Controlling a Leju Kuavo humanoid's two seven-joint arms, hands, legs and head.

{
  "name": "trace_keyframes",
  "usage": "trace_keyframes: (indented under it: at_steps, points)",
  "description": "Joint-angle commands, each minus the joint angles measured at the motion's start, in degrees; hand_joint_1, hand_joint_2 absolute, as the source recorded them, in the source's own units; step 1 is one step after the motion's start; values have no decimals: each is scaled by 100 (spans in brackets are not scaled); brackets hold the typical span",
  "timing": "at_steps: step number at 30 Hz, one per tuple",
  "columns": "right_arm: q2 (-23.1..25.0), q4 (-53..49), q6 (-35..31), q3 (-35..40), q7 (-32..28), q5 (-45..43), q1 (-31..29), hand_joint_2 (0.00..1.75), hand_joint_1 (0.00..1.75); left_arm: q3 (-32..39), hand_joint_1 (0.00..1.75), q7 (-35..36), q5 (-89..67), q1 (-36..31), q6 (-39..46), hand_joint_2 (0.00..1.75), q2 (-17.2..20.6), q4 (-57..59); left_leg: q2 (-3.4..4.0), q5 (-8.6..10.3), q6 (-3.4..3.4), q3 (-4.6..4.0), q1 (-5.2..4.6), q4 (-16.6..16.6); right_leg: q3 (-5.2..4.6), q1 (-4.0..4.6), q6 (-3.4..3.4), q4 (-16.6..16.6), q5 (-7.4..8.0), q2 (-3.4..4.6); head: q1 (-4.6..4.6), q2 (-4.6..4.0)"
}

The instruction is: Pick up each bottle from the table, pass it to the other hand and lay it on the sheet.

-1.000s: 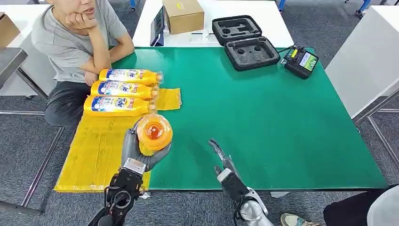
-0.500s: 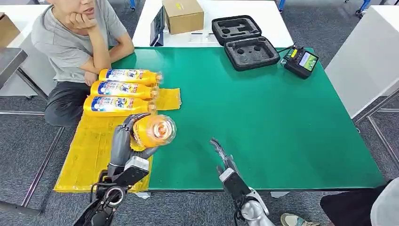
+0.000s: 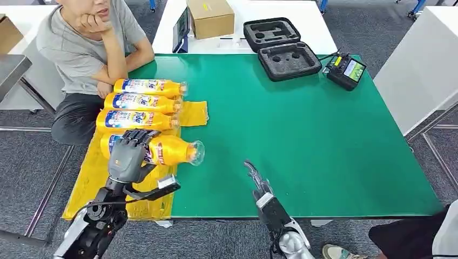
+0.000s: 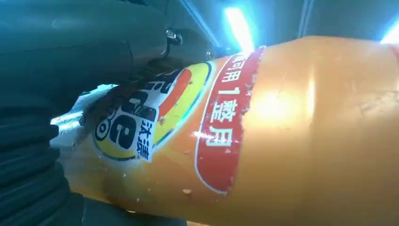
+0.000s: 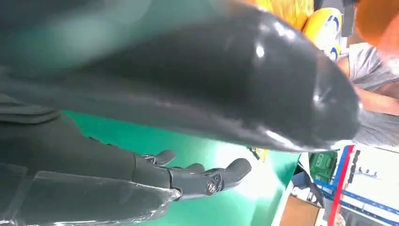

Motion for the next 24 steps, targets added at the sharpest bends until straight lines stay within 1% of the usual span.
trace_keyframes:
  at_steps: [1,2,4,6,7,8,9,10,11,13,14,15,16,18,20,21,22,24]
  points:
    - [129,-204,27,-240,2,-113,115,0,0,-150,169,294,-452,-515,-236,175,144,1004,-9,-4,-6,12,2,-2,13,1,-5,-1,-6,-4,-2,0]
    - [139,-193,40,-259,2,-138,113,0,0,-159,164,326,-512,-523,-235,175,122,1053,-16,-8,-8,25,3,-3,27,2,-8,0,-13,-8,0,0]
    - [176,-163,84,-284,2,-176,91,0,0,-212,164,559,-937,-624,-198,175,-17,1340,-11,-3,-5,16,1,-6,17,0,-5,-3,-6,-6,0,0]
    - [208,-111,162,-250,2,-214,39,0,0,-239,166,707,-1302,-731,-188,175,-104,1618,-18,-10,-9,34,4,-5,38,3,-8,-4,-14,-9,0,0]
    - [212,-83,174,-229,2,-216,21,0,0,-238,166,706,-1316,-769,-225,175,-125,1714,-10,0,-4,9,0,-4,10,-1,-3,-2,-3,-5,0,0]
    - [212,-83,174,-229,2,-216,21,0,0,-238,166,706,-1316,-769,-225,175,-125,1714,-20,-8,-9,32,3,-4,35,1,-9,-2,-14,-10,0,0]
    - [222,-17,172,-195,2,-230,-26,175,0,-242,166,702,-1357,-842,-218,175,-147,1886,-20,-6,-8,26,3,-4,29,2,-7,-3,-11,-12,0,0]
    - [211,50,205,-169,2,-264,-61,175,0,-286,166,681,-1400,-901,-295,175,-121,2027,-12,0,-5,12,-1,-5,12,-1,-4,-2,-4,-9,0,0]
    - [209,76,217,-150,2,-272,-80,175,0,-294,166,683,-1415,-910,-305,175,-94,2087,-13,-4,-8,20,2,-2,22,1,-7,-1,-8,-7,0,0]
    - [174,154,227,-71,2,-398,-133,175,0,-406,166,637,-1435,-1107,-339,175,23,2618,-9,-3,-7,20,2,-5,21,1,-7,-3,-5,-2,0,0]
    - [162,159,242,-55,2,-451,-133,175,0,-445,171,616,-1442,-1223,-444,175,66,2883,-7,-3,-6,21,2,-6,21,1,-6,-4,-4,-1,0,0]
    - [154,175,257,-33,2,-494,-138,175,0,-467,169,612,-1447,-1367,-417,175,60,3175,-10,-7,-9,32,3,-6,33,2,-9,-3,-9,-2,2,0]
    - [147,239,275,0,2,-524,-173,175,0,-432,169,600,-1326,-1538,-441,175,17,3573,-5,-1,-5,19,1,-6,18,0,-6,-3,-3,0,-2,0]
    - [140,276,273,50,2,-547,-203,175,0,-405,171,542,-1186,-1741,-404,175,-30,4035,-10,-1,-6,26,5,-7,28,4,-9,-6,-4,-2,0,0]
    - [128,247,263,87,2,-602,-203,175,0,-495,171,651,-1285,-1977,-243,175,-105,4534,-9,-2,-6,26,5,-6,27,4,-8,-5,-5,-1,2,0]
    - [128,247,263,87,2,-602,-203,175,0,-495,171,651,-1285,-1977,-243,175,-105,4534,-11,2,-3,14,3,-4,17,3,-6,-3,-3,-6,0,0]
    - [128,247,263,87,2,-602,-203,175,0,-495,171,651,-1285,-1977,-243,175,-105,4534,-11,-3,-7,27,6,-4,29,5,-9,-2,-7,-3,-2,0]
    - [128,247,263,87,2,-602,-203,175,0,-495,171,651,-1285,-1977,-243,175,-105,4534,-11,-2,-4,19,3,-2,21,3,-6,-2,-5,-4,0,0]
